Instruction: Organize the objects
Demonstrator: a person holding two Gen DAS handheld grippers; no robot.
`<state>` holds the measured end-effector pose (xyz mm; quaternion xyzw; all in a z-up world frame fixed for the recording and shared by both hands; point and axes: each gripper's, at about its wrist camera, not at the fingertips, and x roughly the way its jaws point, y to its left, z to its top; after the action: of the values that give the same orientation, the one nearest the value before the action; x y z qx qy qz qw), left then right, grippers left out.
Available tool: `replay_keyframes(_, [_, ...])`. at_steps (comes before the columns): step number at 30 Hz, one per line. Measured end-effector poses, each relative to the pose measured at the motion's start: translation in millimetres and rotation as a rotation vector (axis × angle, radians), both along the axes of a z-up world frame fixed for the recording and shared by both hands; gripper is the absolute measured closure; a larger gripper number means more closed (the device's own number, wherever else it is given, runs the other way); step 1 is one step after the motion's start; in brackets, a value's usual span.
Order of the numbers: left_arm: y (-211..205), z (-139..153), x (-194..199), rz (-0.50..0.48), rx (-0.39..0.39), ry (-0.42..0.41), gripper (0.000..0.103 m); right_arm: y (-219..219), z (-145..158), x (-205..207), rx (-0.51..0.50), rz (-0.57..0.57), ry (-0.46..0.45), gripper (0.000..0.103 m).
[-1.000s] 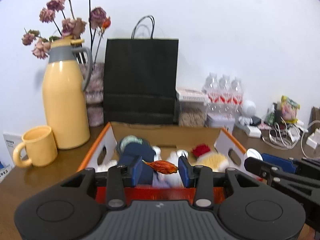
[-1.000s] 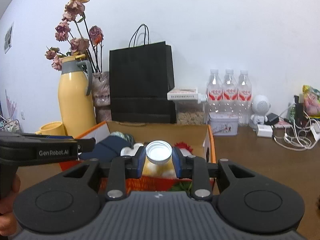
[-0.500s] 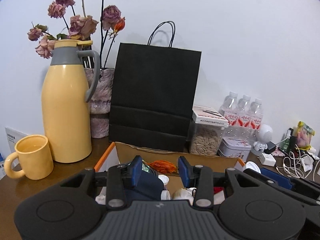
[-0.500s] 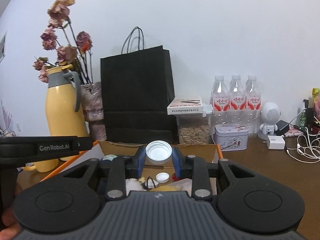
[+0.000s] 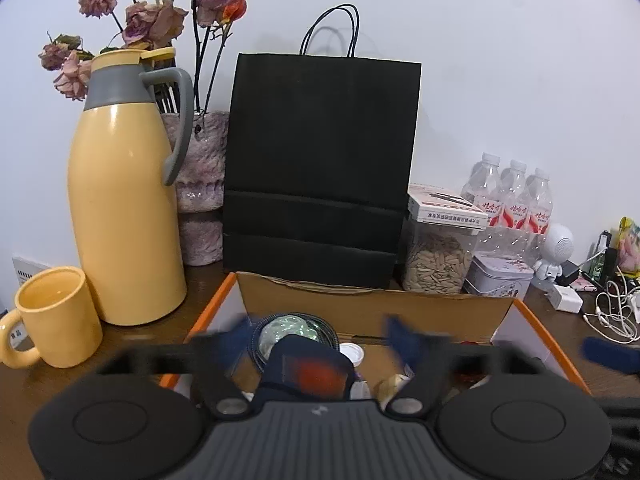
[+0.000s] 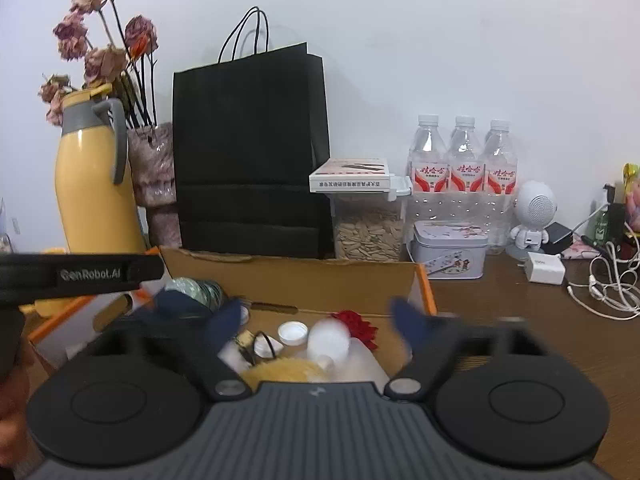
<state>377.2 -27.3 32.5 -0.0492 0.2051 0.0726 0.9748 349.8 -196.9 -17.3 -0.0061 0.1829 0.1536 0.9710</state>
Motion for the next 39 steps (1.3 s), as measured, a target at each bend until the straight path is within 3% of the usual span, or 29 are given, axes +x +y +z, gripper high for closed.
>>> replay_keyframes(3, [-1,-1,-4,0.024,0.023,-0.032,0.000,-2,1,-2,0.000,-0.010,-0.011,0.000])
replay_keyframes(13, [2,0,-27,0.005,0.046,0.011,0.000,-7,8,-20,0.005,-0.015,-0.010,0.000])
replay_keyframes(25, [16,-11,-129,-0.056,0.059,0.033,0.000,-20,14,-123,-0.016,0.016,-0.037,0.000])
replay_keyframes(31, [5,-25,-159,-0.092,0.100,0.083,0.000,-21,1,-152,0.016,0.005,0.025,0.000])
replay_keyframes(35, [8,-31,-167,-0.119,0.063,0.130,0.000,-20,-13,-153,0.018,-0.008,0.089,0.000])
replay_keyframes(39, [12,-36,-171,-0.120,0.052,0.152,0.000,-18,-17,-155,0.009,-0.004,0.090,0.000])
